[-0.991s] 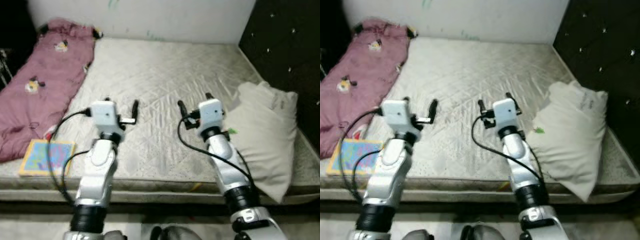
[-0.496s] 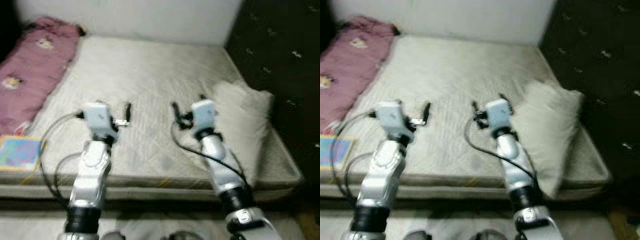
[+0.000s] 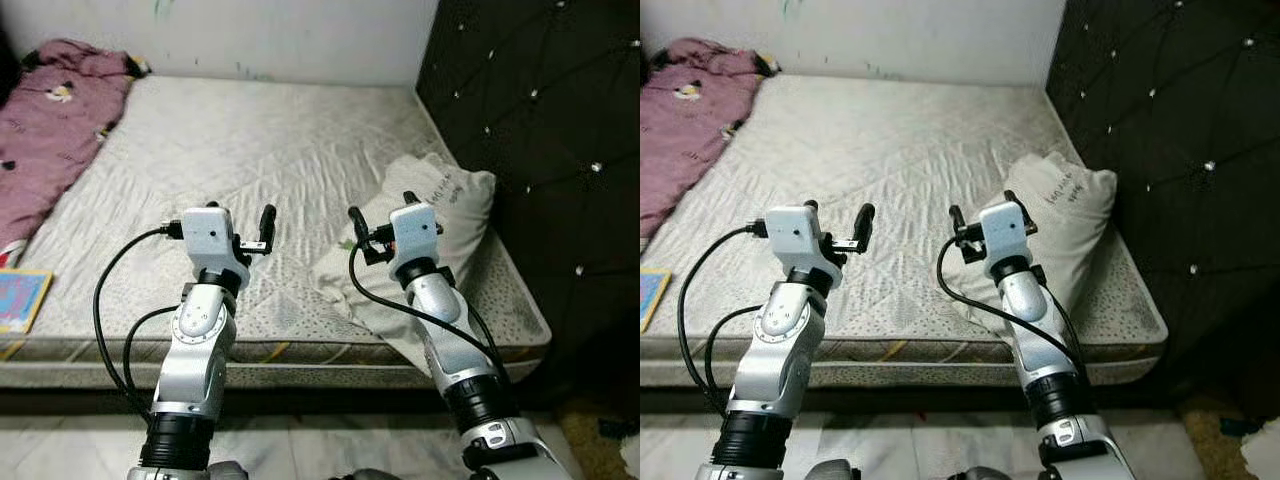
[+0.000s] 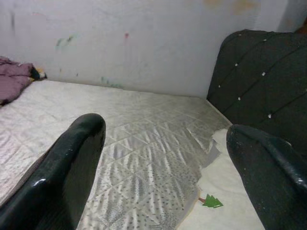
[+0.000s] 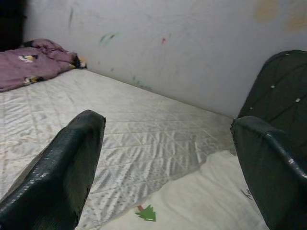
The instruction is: Clean up the room
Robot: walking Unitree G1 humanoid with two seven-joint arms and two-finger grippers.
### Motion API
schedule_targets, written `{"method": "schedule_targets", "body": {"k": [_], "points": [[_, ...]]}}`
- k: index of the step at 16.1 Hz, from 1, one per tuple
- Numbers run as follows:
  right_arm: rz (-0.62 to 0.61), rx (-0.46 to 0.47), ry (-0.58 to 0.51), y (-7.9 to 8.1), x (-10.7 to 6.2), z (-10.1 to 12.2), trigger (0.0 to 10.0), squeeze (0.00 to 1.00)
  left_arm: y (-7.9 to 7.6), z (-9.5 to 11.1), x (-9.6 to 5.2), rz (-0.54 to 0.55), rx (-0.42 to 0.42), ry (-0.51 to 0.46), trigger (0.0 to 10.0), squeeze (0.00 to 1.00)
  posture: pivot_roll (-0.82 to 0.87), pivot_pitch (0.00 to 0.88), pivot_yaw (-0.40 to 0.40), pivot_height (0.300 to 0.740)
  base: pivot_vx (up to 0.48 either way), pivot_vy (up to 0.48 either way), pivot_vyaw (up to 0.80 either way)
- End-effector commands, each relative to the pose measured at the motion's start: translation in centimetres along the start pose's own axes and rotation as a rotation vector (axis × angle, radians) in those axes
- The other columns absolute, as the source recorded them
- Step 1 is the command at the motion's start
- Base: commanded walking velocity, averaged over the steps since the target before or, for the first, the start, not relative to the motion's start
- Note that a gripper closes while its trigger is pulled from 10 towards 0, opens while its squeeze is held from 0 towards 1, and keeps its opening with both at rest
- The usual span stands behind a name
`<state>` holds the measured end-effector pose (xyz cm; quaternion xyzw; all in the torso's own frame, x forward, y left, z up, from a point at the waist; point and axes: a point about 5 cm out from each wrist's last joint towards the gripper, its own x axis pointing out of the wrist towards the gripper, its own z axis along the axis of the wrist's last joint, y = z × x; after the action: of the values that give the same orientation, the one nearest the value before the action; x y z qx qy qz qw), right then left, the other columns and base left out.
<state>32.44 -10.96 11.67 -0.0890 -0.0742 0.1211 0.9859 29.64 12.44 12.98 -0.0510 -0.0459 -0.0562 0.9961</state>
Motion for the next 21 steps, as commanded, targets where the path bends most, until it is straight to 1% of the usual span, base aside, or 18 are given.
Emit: {"method": "schedule_targets", "body": {"k": [1, 4, 14, 17, 21], "points": [[0.013, -0.003, -0.022, 0.20, 0.35, 0.58, 10.0, 0.00, 0.20, 0.37, 0.04, 0.005, 0.000, -0.017, 10.0, 0.00, 0.02, 0.000, -0.054, 0.740, 0.000, 0.000, 0.00], [0.016, -0.008, -0.022, 0.18, 0.37, 0.55, 10.0, 0.00, -0.05, 0.62, -0.02, -0.018, -0.005, -0.040, 10.0, 0.00, 0.02, 0.000, -0.055, 0.740, 0.000, 0.000, 0.00], [0.022, -0.012, -0.022, 0.33, 0.42, 0.53, 10.0, 0.00, -0.12, 0.57, 0.00, -0.032, -0.003, -0.043, 10.0, 0.00, 0.02, 0.000, -0.055, 0.740, 0.318, 0.000, 0.00], [0.021, -0.012, -0.022, 0.32, 0.47, 0.55, 10.0, 0.00, 0.00, 0.43, 0.11, -0.010, -0.010, -0.029, 10.0, 0.00, 0.02, 0.000, -0.056, 0.740, 0.000, 0.000, 0.00], [0.022, -0.022, -0.022, 0.35, 0.54, 0.58, 10.0, 0.00, 0.09, 0.50, 0.19, -0.001, 0.004, -0.028, 10.0, 0.00, 0.02, 0.000, -0.057, 0.740, 0.000, -0.067, 0.10]]}}
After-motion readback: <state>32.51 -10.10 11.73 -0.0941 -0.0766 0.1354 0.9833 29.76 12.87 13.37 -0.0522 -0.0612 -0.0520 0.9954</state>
